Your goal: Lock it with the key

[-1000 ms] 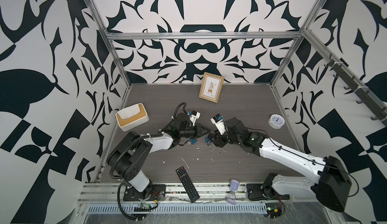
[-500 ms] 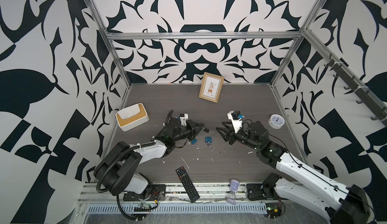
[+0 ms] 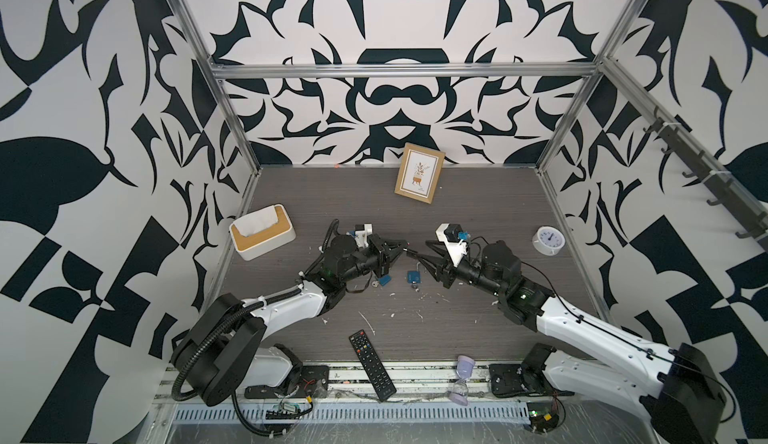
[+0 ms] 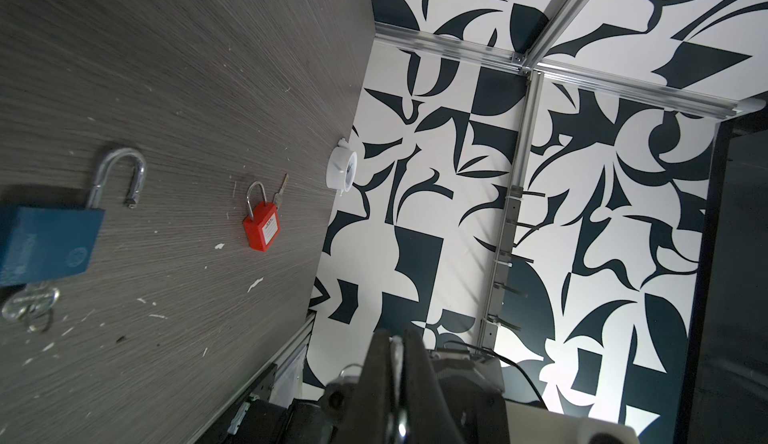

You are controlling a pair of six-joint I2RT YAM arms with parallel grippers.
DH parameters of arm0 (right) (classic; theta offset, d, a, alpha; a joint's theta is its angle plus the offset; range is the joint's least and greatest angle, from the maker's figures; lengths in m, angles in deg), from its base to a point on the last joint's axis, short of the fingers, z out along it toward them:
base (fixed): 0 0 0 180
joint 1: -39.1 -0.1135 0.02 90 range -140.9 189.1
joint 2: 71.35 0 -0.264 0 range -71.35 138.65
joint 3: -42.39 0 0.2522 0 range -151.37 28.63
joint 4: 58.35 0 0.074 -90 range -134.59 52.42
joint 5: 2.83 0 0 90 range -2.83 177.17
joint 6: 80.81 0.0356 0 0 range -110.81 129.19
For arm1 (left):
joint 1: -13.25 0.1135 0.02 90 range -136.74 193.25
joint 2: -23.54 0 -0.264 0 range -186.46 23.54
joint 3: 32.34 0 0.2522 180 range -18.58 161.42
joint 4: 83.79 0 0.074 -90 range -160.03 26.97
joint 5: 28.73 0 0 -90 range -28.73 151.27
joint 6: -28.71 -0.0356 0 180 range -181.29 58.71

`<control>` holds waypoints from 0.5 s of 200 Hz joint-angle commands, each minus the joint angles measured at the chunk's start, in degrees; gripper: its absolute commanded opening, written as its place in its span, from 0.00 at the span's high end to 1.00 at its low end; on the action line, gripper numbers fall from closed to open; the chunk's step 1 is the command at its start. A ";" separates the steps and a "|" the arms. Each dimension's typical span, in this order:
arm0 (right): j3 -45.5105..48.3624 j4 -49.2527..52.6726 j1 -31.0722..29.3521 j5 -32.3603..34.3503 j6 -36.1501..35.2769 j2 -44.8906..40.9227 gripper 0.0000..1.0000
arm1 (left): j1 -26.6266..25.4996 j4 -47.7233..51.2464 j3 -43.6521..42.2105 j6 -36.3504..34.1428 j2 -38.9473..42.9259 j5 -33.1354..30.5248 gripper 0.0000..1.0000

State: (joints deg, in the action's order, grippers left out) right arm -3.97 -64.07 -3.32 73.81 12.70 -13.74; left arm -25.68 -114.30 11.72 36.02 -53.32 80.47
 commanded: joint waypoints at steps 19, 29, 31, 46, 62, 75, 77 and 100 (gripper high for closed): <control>-1.68 -3.04 -0.54 0.11 -2.07 3.57 0.55 | -0.77 -1.87 0.37 0.82 1.46 -0.48 1.00; -1.64 -3.26 -0.55 0.35 -2.29 4.23 0.55 | -0.94 -2.23 0.38 0.80 1.21 -0.41 1.00; -1.56 -3.38 -0.52 0.29 -2.35 4.37 0.55 | -0.96 -2.42 0.37 0.86 1.13 -0.33 1.00; -1.20 -4.33 -0.57 0.36 -1.89 5.12 0.57 | -1.14 -3.55 0.28 1.22 0.55 -0.22 1.00; -0.95 -5.11 -0.55 0.19 -1.35 5.65 0.59 | -1.23 -4.26 0.46 1.34 0.16 -0.04 1.00; -0.97 -5.19 -0.57 0.35 -0.97 6.09 0.63 | -1.24 -4.66 0.70 1.39 -0.20 0.18 1.00; -0.97 -5.24 -0.57 0.36 -0.97 6.10 0.64 | -1.27 -4.77 0.76 1.36 -0.26 0.21 1.00; -0.91 -5.21 -0.56 0.12 -0.61 6.05 0.79 | -1.32 -5.16 1.35 1.30 -1.01 0.57 1.00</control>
State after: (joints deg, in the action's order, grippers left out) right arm -3.97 -66.21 -3.71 73.98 11.43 -7.34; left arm -26.78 -115.85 11.72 36.46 -53.52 80.47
